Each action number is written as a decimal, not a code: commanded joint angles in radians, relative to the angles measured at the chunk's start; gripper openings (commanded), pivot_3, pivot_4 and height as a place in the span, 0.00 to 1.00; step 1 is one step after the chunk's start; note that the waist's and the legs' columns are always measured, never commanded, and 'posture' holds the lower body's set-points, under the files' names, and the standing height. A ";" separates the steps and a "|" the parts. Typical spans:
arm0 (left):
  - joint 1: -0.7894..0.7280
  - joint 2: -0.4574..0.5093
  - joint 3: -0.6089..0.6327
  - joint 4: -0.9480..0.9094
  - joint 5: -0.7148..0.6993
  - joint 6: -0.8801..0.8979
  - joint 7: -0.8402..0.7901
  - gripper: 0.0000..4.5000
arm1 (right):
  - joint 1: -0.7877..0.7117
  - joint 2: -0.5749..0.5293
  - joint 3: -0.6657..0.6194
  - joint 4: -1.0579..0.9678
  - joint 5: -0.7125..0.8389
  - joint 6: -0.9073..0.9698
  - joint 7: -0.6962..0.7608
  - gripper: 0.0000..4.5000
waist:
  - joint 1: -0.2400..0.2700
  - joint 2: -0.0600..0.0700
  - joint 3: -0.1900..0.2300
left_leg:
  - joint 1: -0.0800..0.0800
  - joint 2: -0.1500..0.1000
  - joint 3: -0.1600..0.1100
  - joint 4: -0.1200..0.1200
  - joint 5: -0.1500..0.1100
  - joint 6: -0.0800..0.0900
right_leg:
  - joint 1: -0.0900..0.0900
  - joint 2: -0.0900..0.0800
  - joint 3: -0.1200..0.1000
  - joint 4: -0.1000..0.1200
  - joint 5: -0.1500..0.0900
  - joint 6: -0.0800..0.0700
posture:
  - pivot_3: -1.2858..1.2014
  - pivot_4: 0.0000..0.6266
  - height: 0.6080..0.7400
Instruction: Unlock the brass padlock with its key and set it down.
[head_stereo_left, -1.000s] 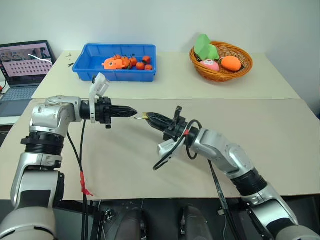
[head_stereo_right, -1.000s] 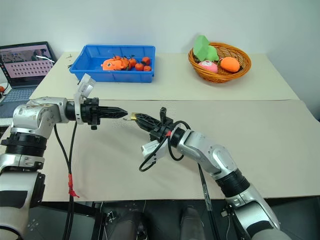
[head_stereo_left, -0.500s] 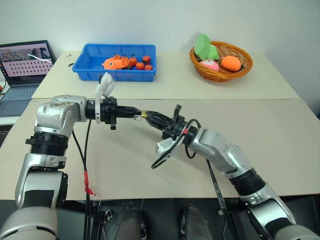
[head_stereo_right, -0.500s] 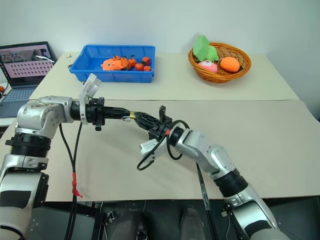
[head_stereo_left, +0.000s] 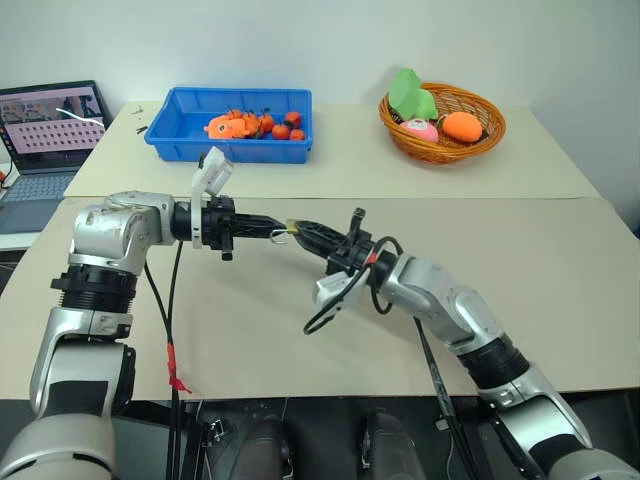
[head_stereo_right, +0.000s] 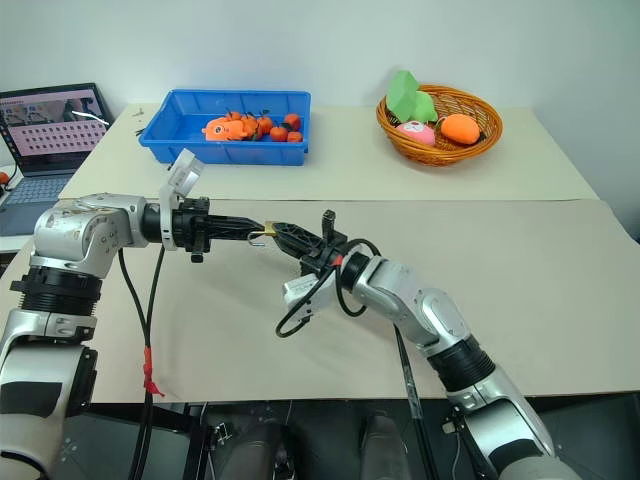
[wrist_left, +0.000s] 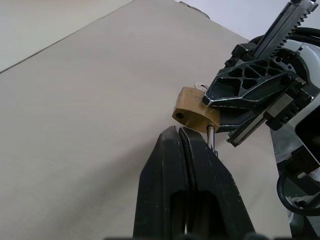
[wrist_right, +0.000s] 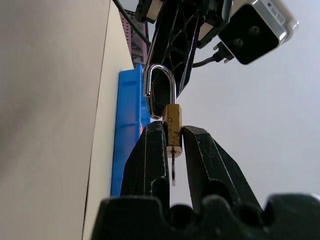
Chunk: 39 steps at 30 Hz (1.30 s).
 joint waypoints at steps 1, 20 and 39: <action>-0.001 0.017 0.025 -0.033 0.002 -0.025 0.012 0.01 | -0.021 0.005 -0.044 -0.020 0.040 0.018 -0.023 0.05 | 0.000 0.000 0.000 | 0.000 0.000 0.000 0.000 0.000 0.000 | 0.000 0.000 0.000 0.000 0.000 0.000 | 0.52 0.24 0.43; 0.303 0.129 -0.034 -0.373 0.054 -0.250 -0.096 0.01 | 0.095 -0.014 0.027 0.085 0.293 0.050 0.267 0.05 | 0.002 0.000 0.000 | 0.000 0.001 0.000 0.001 0.000 0.000 | 0.000 0.000 0.000 0.000 0.001 -0.001 | 0.52 0.24 0.43; 0.354 0.156 -0.030 -0.334 0.087 -0.338 -0.079 0.00 | 0.083 -0.019 0.041 0.102 0.389 0.102 0.437 0.37 | 0.002 0.000 0.000 | 0.000 0.001 0.000 0.000 -0.001 0.001 | 0.001 0.000 0.000 -0.001 0.000 -0.001 | 0.52 0.24 0.43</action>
